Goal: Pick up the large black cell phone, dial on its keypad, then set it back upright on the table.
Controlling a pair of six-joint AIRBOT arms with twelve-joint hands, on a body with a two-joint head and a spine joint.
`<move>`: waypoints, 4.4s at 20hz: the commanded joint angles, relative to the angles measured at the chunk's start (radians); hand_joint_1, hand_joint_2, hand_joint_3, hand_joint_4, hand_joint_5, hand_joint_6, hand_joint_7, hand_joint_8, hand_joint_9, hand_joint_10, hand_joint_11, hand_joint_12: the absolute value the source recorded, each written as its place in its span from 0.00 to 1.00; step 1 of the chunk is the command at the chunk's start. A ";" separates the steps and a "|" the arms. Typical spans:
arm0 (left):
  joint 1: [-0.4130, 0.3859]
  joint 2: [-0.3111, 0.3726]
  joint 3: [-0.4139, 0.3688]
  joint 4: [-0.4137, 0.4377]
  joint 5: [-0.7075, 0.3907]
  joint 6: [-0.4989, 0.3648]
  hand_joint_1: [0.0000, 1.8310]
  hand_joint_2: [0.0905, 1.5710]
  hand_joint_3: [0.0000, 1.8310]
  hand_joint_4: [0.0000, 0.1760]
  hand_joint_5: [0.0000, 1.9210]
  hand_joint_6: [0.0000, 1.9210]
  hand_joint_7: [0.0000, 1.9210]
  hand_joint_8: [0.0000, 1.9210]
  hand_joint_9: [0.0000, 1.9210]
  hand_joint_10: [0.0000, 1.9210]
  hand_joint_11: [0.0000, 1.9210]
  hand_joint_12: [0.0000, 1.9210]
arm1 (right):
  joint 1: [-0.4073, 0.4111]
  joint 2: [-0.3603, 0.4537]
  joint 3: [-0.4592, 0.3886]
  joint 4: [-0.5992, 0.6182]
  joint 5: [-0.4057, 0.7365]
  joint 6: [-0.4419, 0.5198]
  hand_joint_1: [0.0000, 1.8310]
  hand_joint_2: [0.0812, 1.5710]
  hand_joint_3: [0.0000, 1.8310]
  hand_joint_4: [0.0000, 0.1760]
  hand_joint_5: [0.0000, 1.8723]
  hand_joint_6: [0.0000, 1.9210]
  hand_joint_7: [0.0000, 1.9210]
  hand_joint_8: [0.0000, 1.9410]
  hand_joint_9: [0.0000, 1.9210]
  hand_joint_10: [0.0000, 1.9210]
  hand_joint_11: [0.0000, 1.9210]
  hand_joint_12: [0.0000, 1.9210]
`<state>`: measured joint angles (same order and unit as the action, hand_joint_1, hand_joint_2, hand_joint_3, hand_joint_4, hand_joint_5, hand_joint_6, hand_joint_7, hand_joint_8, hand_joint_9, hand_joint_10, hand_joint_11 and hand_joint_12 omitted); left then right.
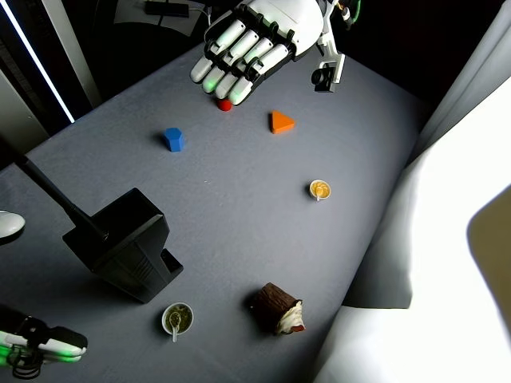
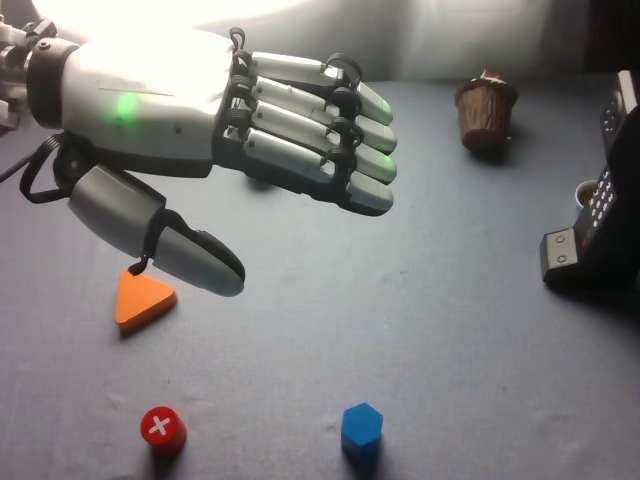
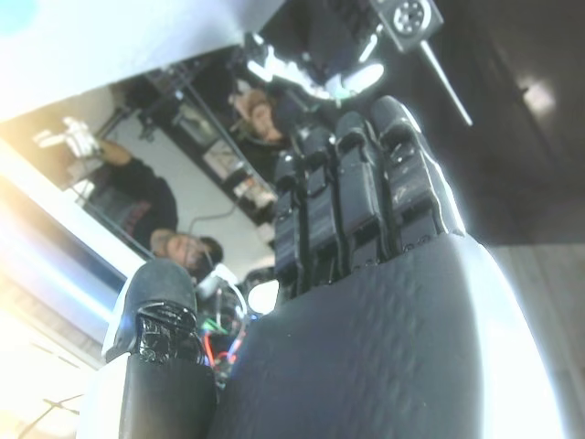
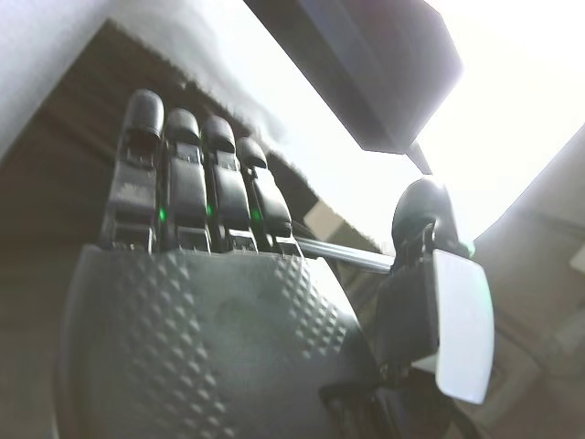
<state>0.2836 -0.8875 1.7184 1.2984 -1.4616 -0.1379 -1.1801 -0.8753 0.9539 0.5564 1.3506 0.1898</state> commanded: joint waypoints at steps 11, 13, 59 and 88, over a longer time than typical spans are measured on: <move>-0.019 0.005 0.001 -0.105 -0.074 0.008 0.06 0.80 0.00 0.00 0.15 0.00 0.13 0.00 0.11 0.00 0.00 0.19 | 0.056 -0.041 0.063 -0.021 0.103 -0.004 0.12 0.66 0.00 0.05 0.05 0.00 0.07 0.00 0.09 0.00 0.00 0.25; -0.019 0.005 0.001 -0.105 -0.075 0.009 0.03 0.81 0.00 0.00 0.12 0.00 0.11 0.00 0.08 0.00 0.00 0.15 | 0.072 -0.054 0.073 -0.021 0.112 -0.016 0.12 0.66 0.00 0.04 0.05 0.00 0.08 0.00 0.10 0.00 0.00 0.26; -0.019 0.010 0.000 -0.101 -0.104 0.023 0.04 0.81 0.00 0.00 0.14 0.00 0.14 0.00 0.11 0.00 0.00 0.23 | 0.247 -0.170 0.190 -0.066 0.172 -0.023 0.08 0.66 0.00 0.04 0.02 0.00 0.05 0.00 0.05 0.00 0.00 0.21; -0.019 0.010 -0.001 -0.091 -0.111 0.023 0.04 0.82 0.00 0.00 0.14 0.00 0.12 0.00 0.10 0.00 0.00 0.19 | 0.259 -0.212 0.218 -0.095 0.173 -0.023 0.11 0.65 0.00 0.03 0.03 0.00 0.06 0.00 0.06 0.00 0.00 0.16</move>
<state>0.2836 -0.8871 1.7203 1.3163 -1.5131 -0.1162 -0.9260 -1.0935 1.1656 0.4702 1.3972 0.1570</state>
